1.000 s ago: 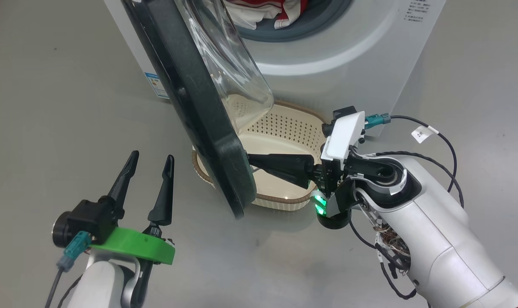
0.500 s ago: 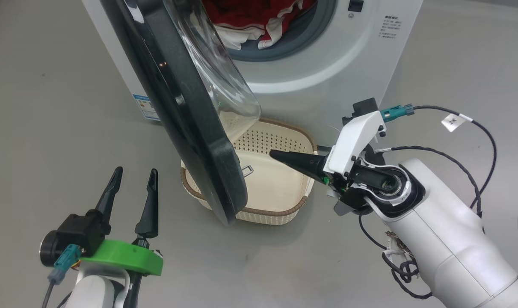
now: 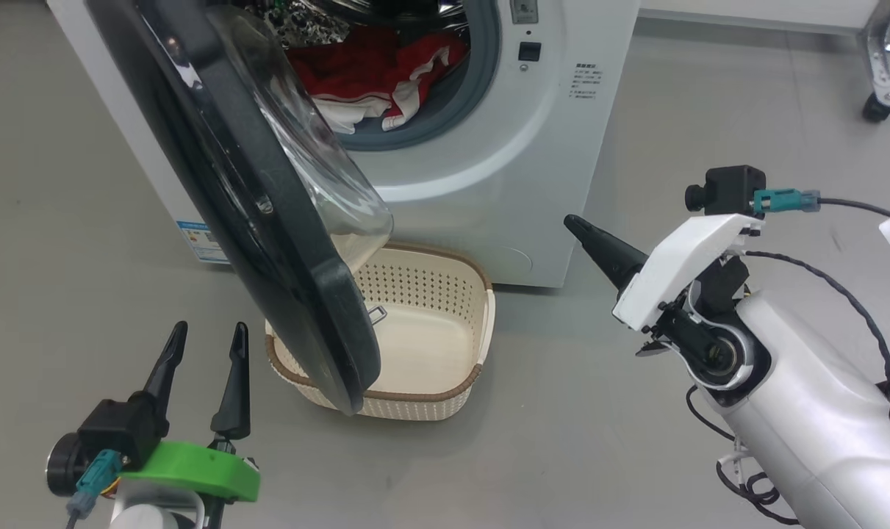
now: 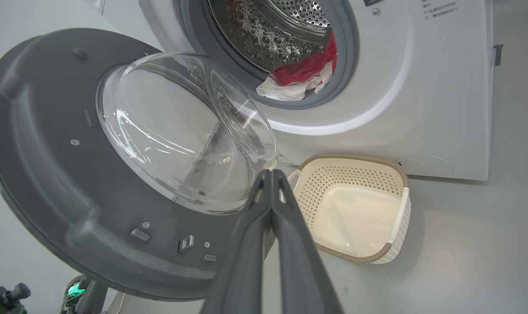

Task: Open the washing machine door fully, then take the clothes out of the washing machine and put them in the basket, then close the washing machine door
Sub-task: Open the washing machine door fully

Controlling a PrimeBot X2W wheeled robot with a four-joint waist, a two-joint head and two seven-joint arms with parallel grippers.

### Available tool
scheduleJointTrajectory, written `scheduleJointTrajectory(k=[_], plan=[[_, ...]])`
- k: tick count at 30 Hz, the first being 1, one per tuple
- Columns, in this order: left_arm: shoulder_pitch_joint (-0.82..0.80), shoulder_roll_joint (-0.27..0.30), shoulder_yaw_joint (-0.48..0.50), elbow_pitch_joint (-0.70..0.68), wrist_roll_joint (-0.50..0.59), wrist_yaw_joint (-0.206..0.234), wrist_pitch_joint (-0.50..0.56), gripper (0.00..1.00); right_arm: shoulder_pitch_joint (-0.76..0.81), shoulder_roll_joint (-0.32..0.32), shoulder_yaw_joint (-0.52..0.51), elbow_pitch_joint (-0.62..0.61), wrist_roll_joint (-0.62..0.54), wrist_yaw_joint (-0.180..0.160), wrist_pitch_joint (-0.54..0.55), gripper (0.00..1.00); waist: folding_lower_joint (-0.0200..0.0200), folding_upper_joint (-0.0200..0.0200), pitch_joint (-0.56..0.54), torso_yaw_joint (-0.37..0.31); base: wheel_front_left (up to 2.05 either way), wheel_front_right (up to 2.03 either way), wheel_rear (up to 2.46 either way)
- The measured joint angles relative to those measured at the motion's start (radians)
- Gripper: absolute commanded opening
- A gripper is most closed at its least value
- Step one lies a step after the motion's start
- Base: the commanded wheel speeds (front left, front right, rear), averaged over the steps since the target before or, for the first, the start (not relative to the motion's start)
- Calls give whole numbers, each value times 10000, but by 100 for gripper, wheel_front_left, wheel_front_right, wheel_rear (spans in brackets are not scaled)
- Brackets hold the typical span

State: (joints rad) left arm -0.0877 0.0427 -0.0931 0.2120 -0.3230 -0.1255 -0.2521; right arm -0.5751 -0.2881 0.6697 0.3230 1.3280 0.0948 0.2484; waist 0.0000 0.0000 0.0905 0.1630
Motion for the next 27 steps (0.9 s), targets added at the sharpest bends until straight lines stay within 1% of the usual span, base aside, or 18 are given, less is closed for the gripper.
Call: scheduleJointTrajectory(k=[3,10,12,16,18,22,27], plan=[[98,50,88,-52,75,0,0,100,233,-159,173,-150,-842,10,-700,0,0,0,-130,-266,0,0,0],[161,54,259,-272,79,0,0,100,265,-1269,706,-502,-3555,6,-2389,0,0,0,-303,-841,0,0,0],[161,56,270,-309,79,0,0,100,363,-1379,663,-548,-3837,-71,-2888,0,0,0,-306,-957,0,0,0],[159,65,251,-318,79,0,0,100,868,-1549,539,-566,-4381,-512,-3797,0,0,0,-271,-1080,0,0,0],[159,73,274,-320,79,0,0,100,1187,-1557,428,-558,-4533,-786,-4263,0,0,0,-264,-1099,0,0,0],[159,82,337,-328,79,0,0,100,1809,-1519,399,-550,-4752,-1183,-4970,0,0,0,-256,-1115,0,0,0],[160,88,439,-351,79,0,0,100,2390,-1413,75,-585,-4780,-1613,-5049,0,0,0,-259,-1120,0,0,0]])
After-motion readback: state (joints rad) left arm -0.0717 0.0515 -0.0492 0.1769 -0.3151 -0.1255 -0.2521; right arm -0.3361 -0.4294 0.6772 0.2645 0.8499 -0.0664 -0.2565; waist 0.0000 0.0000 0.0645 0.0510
